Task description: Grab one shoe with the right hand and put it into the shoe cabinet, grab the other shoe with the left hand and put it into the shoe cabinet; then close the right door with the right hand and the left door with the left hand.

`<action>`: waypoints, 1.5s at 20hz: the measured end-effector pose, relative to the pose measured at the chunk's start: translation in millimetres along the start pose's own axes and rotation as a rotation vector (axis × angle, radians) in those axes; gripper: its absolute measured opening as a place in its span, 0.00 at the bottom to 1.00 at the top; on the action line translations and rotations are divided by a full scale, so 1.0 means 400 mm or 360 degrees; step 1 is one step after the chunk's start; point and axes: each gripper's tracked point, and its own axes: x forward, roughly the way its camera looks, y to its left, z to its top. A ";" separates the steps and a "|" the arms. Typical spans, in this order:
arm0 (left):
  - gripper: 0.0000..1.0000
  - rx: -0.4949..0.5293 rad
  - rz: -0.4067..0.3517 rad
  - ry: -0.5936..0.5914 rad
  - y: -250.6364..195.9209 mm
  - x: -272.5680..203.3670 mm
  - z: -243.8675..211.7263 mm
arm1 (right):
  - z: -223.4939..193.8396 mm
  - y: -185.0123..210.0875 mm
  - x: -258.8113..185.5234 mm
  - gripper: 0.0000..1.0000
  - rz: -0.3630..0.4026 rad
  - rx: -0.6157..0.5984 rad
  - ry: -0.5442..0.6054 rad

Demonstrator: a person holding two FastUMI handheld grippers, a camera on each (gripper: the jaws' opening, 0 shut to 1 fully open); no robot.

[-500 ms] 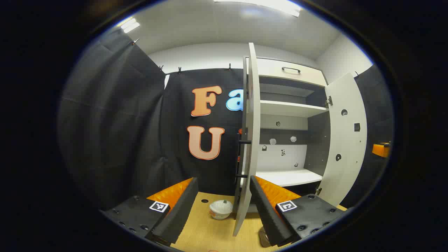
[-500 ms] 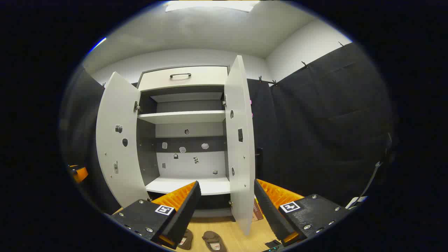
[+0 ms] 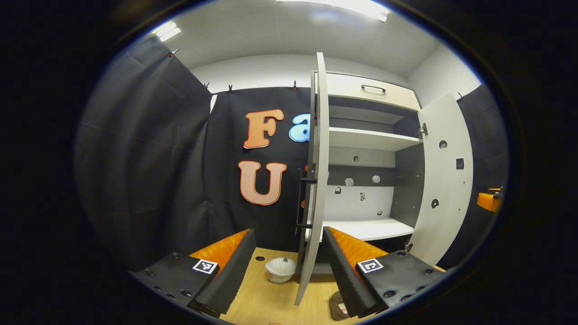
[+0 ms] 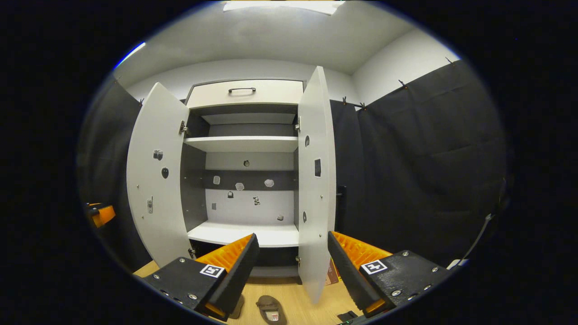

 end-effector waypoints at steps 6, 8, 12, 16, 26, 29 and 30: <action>0.96 0.0028 0.0011 -0.0006 0.007 -0.010 0.002 | -0.059 0.042 0.019 0.94 0.0060 -0.0029 0.0070; 0.94 0.0024 0.0012 -0.0001 0.009 -0.016 -0.002 | -0.111 0.057 0.027 0.94 0.0087 -0.0034 0.0130; 0.94 0.0022 0.0015 0.0017 0.009 -0.021 -0.010 | -0.284 0.087 0.052 0.94 0.0146 -0.0051 0.0329; 0.96 0.0037 0.0031 0.0040 0.015 -0.036 -0.021 | -0.509 0.107 0.066 0.93 0.0190 -0.0102 0.0595; 0.96 0.0102 0.0136 0.0098 0.064 -0.071 -0.041 | -1.050 0.093 0.070 0.76 0.0175 -0.0118 0.1176; 0.94 0.0110 0.0155 0.0120 0.070 -0.082 -0.050 | -1.151 0.094 0.076 0.66 0.0162 -0.0127 0.1297; 0.96 0.0113 0.0160 0.0130 0.071 -0.085 -0.055 | -1.173 0.093 0.080 0.64 0.0145 -0.0128 0.1333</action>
